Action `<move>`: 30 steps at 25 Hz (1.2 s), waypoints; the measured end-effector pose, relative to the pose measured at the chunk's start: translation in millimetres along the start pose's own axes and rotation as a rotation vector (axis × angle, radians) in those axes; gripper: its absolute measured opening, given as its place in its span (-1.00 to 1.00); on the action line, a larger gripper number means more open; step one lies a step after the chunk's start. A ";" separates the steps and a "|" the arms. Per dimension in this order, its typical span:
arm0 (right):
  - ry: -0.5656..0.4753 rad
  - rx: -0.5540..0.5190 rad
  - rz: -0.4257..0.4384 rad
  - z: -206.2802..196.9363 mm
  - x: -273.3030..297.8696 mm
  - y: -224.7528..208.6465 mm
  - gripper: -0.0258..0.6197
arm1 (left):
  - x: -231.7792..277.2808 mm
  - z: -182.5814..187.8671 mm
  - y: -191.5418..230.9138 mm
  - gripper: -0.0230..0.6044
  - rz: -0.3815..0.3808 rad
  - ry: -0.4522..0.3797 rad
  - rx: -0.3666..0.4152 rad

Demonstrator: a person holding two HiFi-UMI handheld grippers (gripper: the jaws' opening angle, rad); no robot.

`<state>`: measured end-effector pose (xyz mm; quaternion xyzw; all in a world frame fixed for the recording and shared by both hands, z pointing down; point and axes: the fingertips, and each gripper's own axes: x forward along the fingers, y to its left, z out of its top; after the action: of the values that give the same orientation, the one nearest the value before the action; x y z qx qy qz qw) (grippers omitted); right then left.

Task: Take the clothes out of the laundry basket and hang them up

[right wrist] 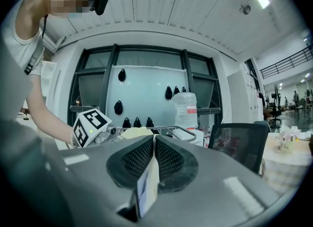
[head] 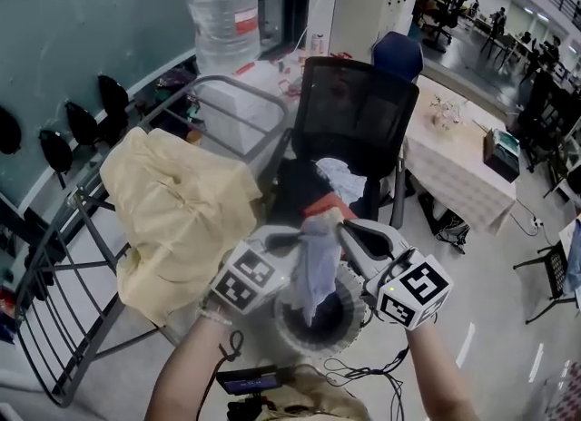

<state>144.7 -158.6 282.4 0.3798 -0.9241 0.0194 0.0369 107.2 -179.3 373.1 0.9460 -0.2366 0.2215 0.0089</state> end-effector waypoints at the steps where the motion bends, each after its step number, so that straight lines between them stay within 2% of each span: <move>1: 0.008 -0.006 -0.003 -3.5 -3.7 1.8 -0.87 | -2.6 4.3 3.7 -0.90 0.010 -0.006 0.010; 7: 0.087 -0.093 0.015 -26.5 -16.6 32.9 -0.87 | -19.9 44.5 16.1 -0.90 0.071 -0.100 0.055; 12: 0.110 -0.106 0.044 -41.5 -10.1 60.9 -0.86 | -43.1 80.4 13.5 -0.90 0.081 -0.140 0.146; 13: 0.109 -0.096 0.056 -43.9 -8.9 64.7 -0.82 | -48.4 85.9 14.0 -0.90 0.086 -0.146 0.159; 15: 0.123 -0.076 0.077 -53.0 -10.1 68.9 -0.55 | -60.6 97.2 17.2 -0.90 0.107 -0.165 0.172; 19: 0.215 -0.093 0.056 -91.9 -18.2 53.7 -0.40 | -87.3 118.1 24.9 -0.90 0.156 -0.170 0.235; 21: 0.261 -0.069 0.031 -112.9 -18.4 41.5 -0.30 | -100.3 128.9 26.8 -0.90 0.176 -0.173 0.264; 24: 0.307 -0.013 0.036 -140.1 -7.3 34.9 -0.20 | -121.5 145.7 28.7 -0.90 0.214 -0.185 0.291; 27: 0.313 0.060 0.046 -159.5 15.1 31.3 -0.16 | -144.2 162.5 27.4 -0.90 0.268 -0.201 0.284; 30: 0.281 0.129 0.072 -161.1 36.8 31.1 -0.14 | -168.7 174.8 27.5 -0.90 0.329 -0.208 0.300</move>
<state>105.3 -152.0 445.7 0.3415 -0.9198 0.1330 0.1404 34.0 -150.1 141.6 0.9031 -0.3517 0.1540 -0.1923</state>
